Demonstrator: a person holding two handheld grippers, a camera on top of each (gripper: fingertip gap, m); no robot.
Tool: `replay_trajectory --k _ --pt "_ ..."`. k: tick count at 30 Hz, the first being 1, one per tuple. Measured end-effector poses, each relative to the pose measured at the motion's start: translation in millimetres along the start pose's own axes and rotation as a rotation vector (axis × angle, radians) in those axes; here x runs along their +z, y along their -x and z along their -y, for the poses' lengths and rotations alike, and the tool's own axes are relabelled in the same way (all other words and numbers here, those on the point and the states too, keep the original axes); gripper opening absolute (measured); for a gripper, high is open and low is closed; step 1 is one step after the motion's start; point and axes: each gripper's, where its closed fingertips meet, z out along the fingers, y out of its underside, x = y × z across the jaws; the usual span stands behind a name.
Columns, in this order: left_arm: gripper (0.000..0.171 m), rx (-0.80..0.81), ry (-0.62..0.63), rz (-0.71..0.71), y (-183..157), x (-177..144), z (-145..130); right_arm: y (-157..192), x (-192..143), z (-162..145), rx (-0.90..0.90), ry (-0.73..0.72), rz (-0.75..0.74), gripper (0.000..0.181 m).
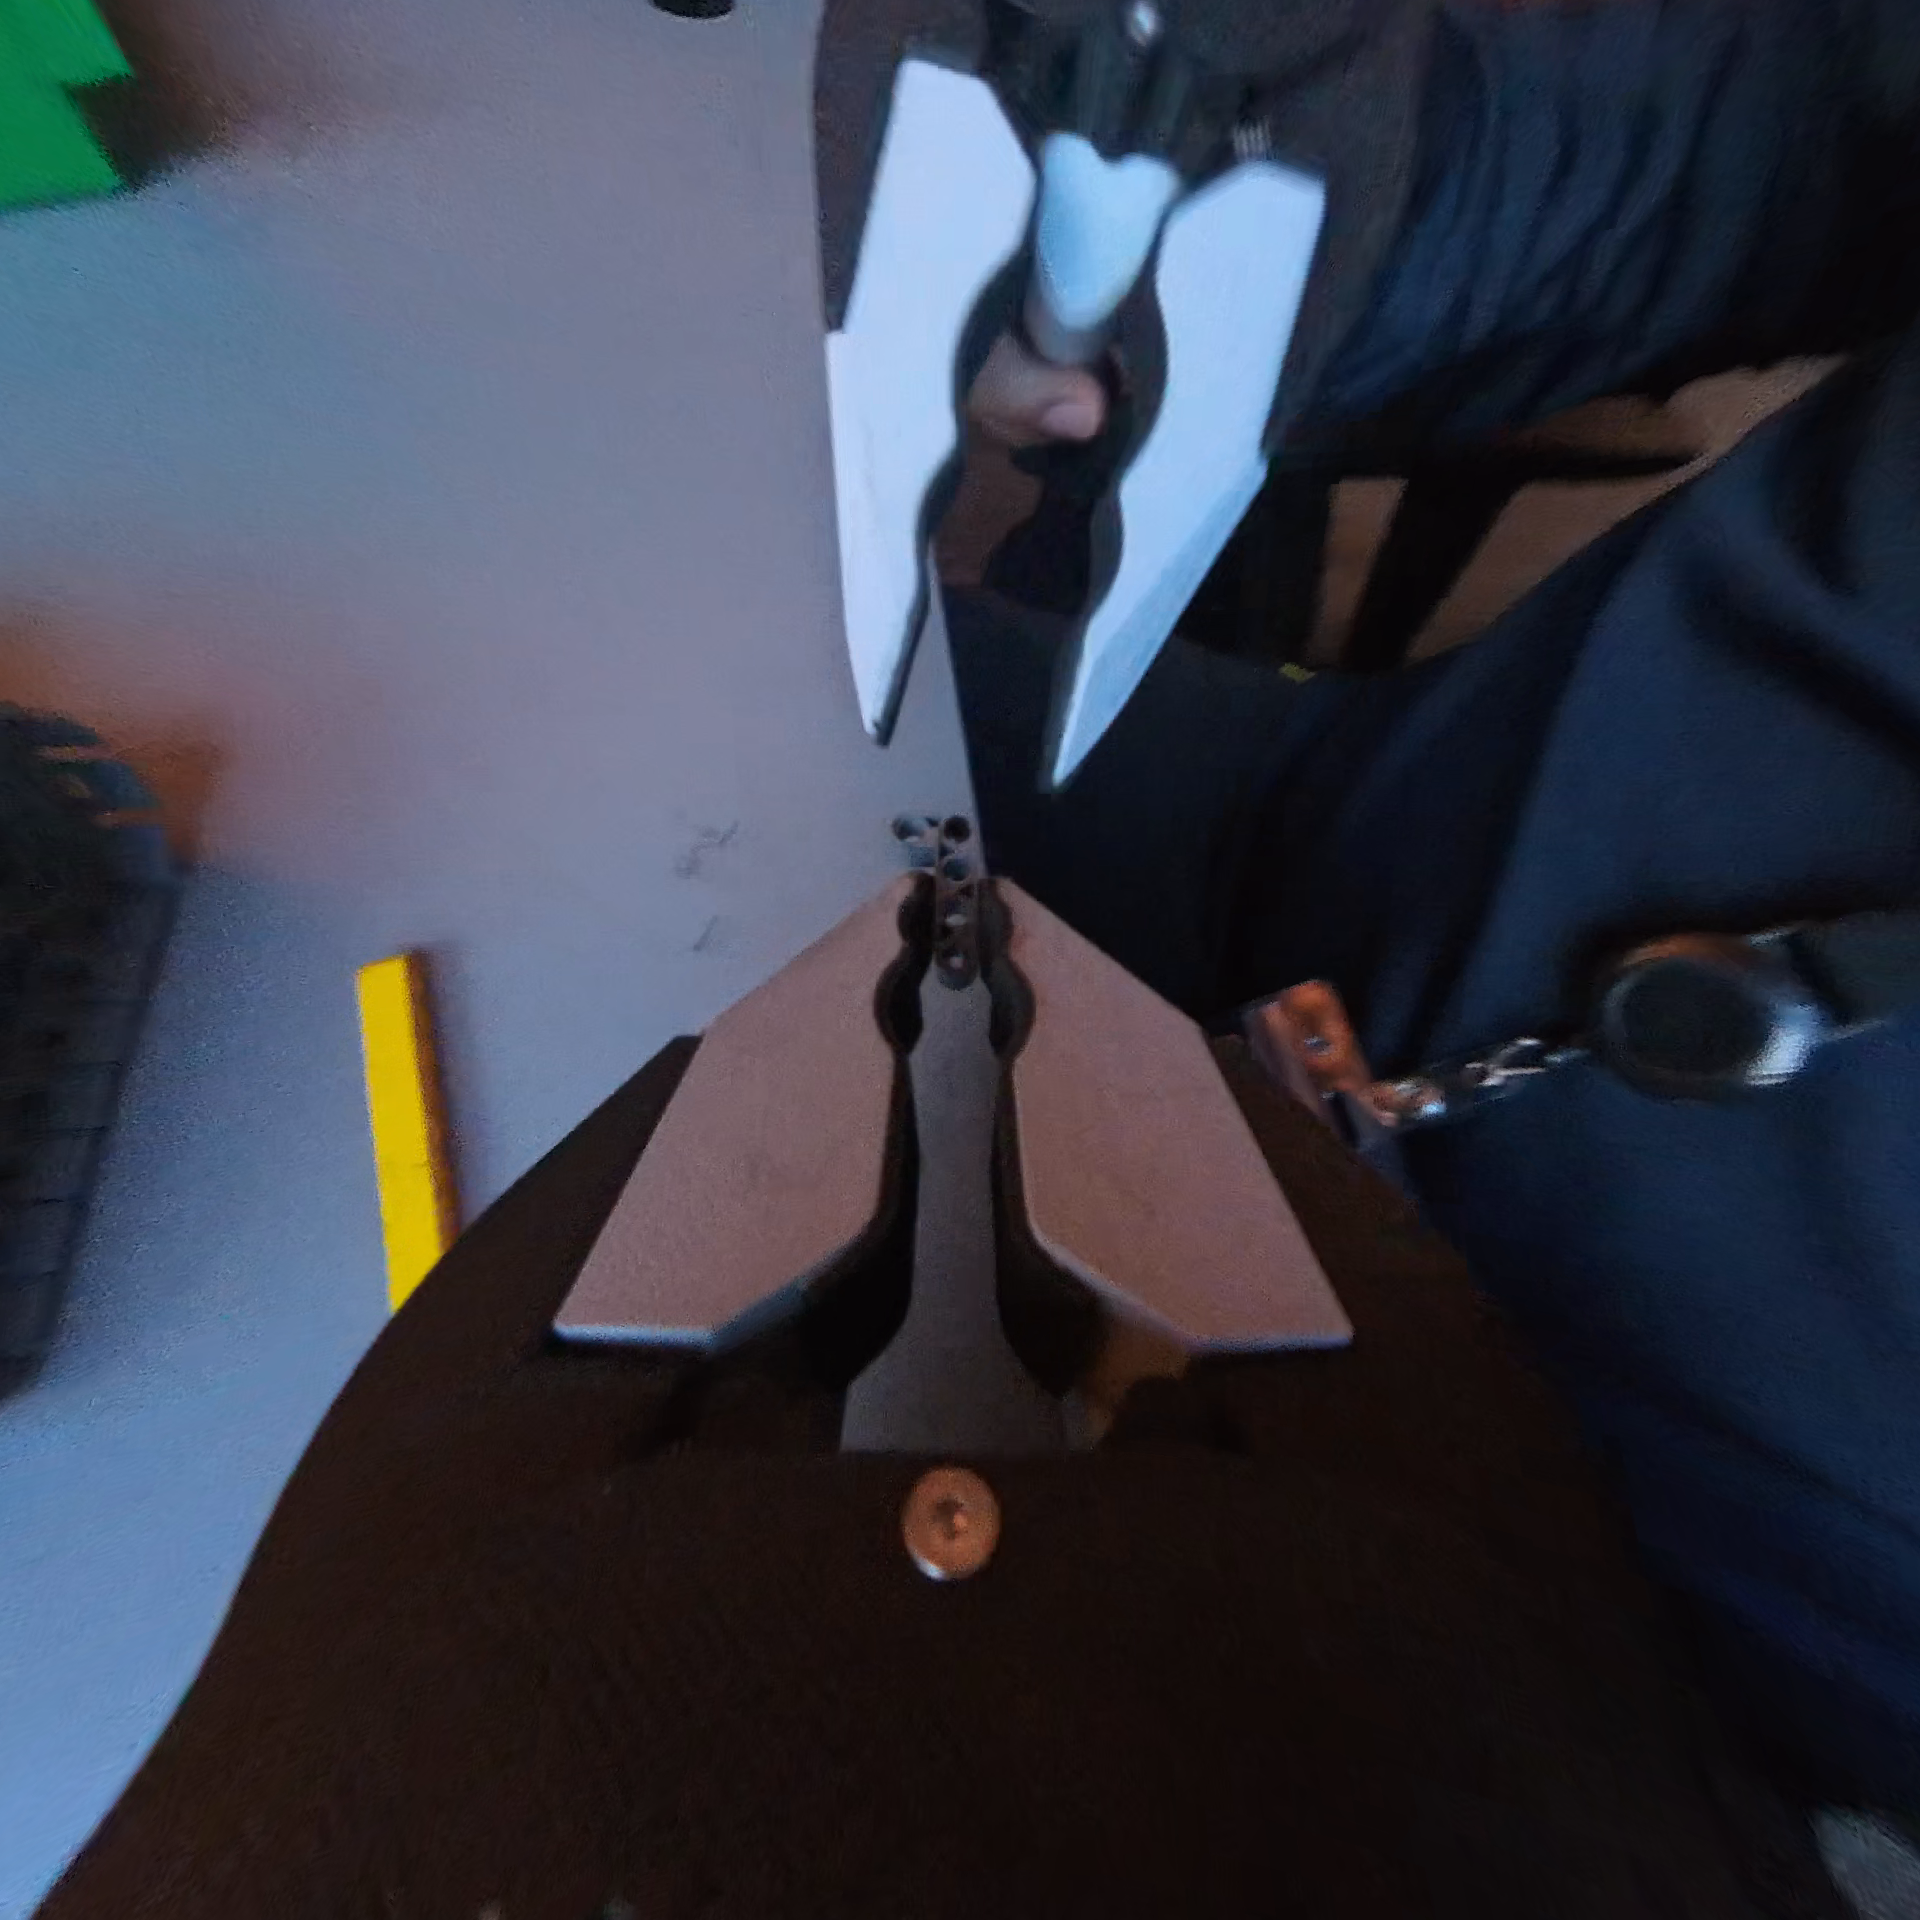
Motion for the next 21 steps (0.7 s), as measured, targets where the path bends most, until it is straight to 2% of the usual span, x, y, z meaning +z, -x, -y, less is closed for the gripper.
replay_trajectory --k 2,5,12,21 --pt "0.005 -0.067 -0.001 -0.077 -2 0 0 5 3 -1 -0.156 0.059 -0.045 0.023" --pt "0.005 -0.098 0.055 -0.127 -2 3 -7 6 5 -2 -0.293 0.127 -0.09 0.016" --pt "0.005 -0.043 0.167 -0.104 -2 13 -21 13 11 -6 -0.415 0.218 -0.054 0.012" --pt "0.005 -0.049 0.17 -0.116 -2 13 -21 12 19 -15 -0.527 0.317 -0.044 0.006"
